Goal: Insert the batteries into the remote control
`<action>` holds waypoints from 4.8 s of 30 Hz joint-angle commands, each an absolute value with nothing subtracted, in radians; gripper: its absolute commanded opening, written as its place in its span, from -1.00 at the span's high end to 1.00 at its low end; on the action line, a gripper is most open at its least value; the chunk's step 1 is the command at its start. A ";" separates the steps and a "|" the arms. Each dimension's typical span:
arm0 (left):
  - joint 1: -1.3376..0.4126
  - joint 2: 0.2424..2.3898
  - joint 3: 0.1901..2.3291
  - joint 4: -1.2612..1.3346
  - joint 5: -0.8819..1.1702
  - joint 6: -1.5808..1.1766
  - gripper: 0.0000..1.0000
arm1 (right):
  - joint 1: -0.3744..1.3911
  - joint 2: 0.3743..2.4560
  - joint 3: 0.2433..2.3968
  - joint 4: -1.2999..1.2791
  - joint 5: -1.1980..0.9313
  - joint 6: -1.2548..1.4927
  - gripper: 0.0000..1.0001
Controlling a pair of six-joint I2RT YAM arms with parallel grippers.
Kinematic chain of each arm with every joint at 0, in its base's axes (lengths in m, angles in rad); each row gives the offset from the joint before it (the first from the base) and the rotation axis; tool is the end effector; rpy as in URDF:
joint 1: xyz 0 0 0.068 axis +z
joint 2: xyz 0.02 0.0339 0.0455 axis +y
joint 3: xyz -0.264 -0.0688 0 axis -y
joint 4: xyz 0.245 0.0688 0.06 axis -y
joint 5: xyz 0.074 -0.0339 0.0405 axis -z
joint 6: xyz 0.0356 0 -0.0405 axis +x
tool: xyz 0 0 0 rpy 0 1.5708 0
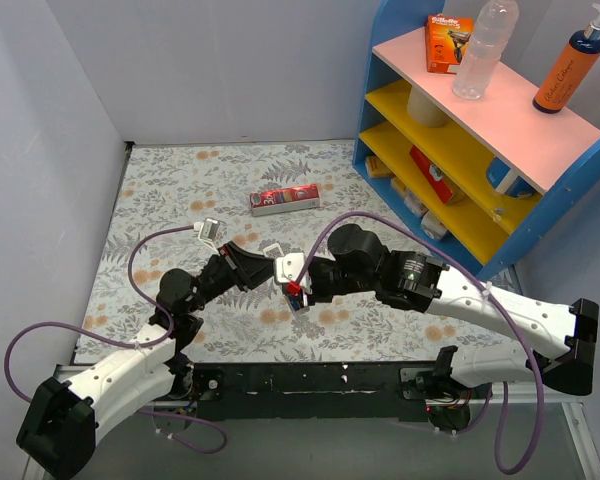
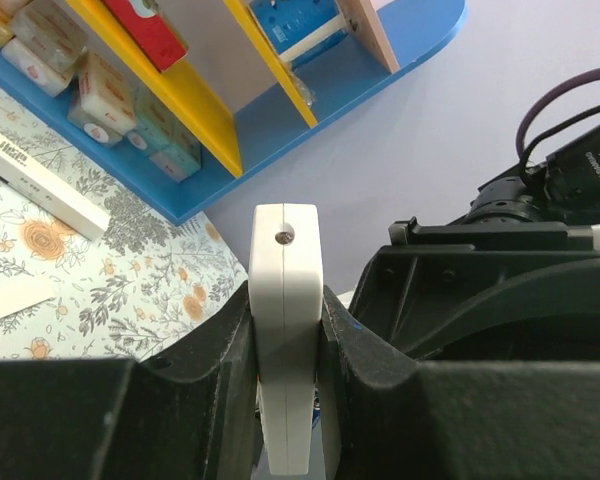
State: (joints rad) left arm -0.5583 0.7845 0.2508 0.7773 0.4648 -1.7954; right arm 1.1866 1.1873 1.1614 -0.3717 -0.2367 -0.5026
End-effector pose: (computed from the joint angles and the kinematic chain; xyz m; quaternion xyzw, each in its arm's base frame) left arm 0.1419 -0.1075 0.2526 -0.1997 0.5935 -0.7623 0.1633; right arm 0.0926 0.2514 0.3699 -0.6618 0.5003 0.2770 0.4848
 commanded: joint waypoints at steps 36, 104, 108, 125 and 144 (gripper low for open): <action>-0.557 0.792 0.296 0.785 0.471 -1.782 1.00 | 1.160 1.097 1.100 -0.259 -0.204 -0.407 0.24; -0.554 0.704 0.270 0.831 0.342 -1.896 1.00 | 1.155 1.094 0.853 -0.135 -0.356 -0.290 0.74; -0.554 0.712 0.273 0.847 0.348 -1.899 1.00 | 1.155 1.112 0.847 -0.111 -0.383 -0.285 0.73; -0.555 0.695 0.264 0.904 0.362 -1.891 1.00 | 1.132 1.126 0.661 0.216 -0.380 -0.144 0.11; -0.555 0.695 0.310 0.477 0.285 -1.795 1.00 | 1.132 1.226 0.859 0.170 -0.534 -0.308 -0.41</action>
